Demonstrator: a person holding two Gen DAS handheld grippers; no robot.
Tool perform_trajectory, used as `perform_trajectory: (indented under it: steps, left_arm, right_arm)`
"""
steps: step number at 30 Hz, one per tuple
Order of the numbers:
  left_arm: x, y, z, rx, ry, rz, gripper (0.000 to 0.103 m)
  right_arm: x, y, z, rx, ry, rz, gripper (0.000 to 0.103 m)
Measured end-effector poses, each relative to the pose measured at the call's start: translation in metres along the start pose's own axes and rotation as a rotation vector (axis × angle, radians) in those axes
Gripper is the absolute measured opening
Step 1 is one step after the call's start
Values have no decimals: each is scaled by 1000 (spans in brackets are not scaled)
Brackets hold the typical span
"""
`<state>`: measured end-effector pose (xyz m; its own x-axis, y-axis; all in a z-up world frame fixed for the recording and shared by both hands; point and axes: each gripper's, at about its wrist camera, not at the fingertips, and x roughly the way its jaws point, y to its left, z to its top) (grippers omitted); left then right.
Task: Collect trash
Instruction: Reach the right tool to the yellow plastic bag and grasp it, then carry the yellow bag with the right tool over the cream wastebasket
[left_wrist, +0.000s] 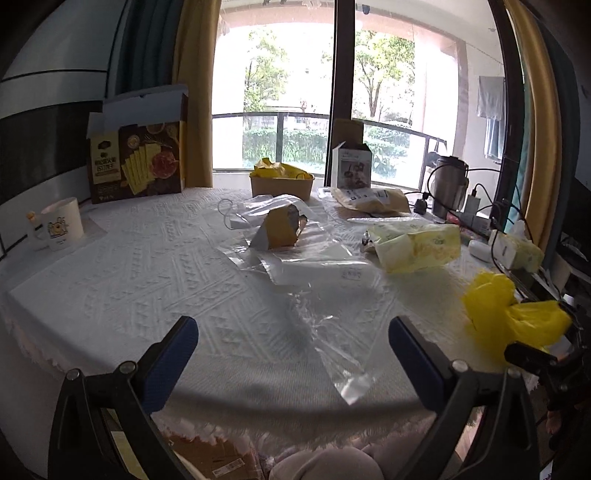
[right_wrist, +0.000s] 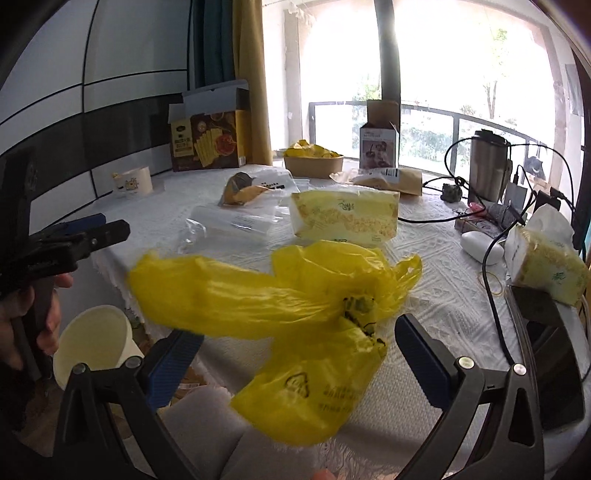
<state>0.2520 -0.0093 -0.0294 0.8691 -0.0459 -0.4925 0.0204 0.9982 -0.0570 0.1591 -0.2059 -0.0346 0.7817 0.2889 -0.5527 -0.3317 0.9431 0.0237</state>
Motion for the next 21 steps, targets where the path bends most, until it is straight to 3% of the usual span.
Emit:
perform_trajectory:
  steps: [6,8,9,10,12,17,19,21]
  left_arm:
    - [41,-14,4,46,51,20,103]
    - [51,-17,5,59,65,30,103]
    - [55,-18,5,63,71,30,103]
    - [59,-18,5,62,76,26,102]
    - [65,-17,5,57,90,16,97]
    - [80,-21,3,94,136,20,71]
    - [80,-22,3,98,136,22,55]
    - [80,-23,2,100,136,18,31]
  right_arm:
    - [13,-11,-2,31,0,-3,102]
    - [17,-15,-3,34,8,-1,96]
    - [17,-15,-5,33,13,-1,86]
    - [19,-17,-6,36,20,1,70]
    - [21,-21,-9,49,32,-4,55]
    - [21,-29,-10,65,17,1,42]
    - [20,-31,-11,68,12,-4,36]
    - [17,-33,-11,75,0,-15,29]
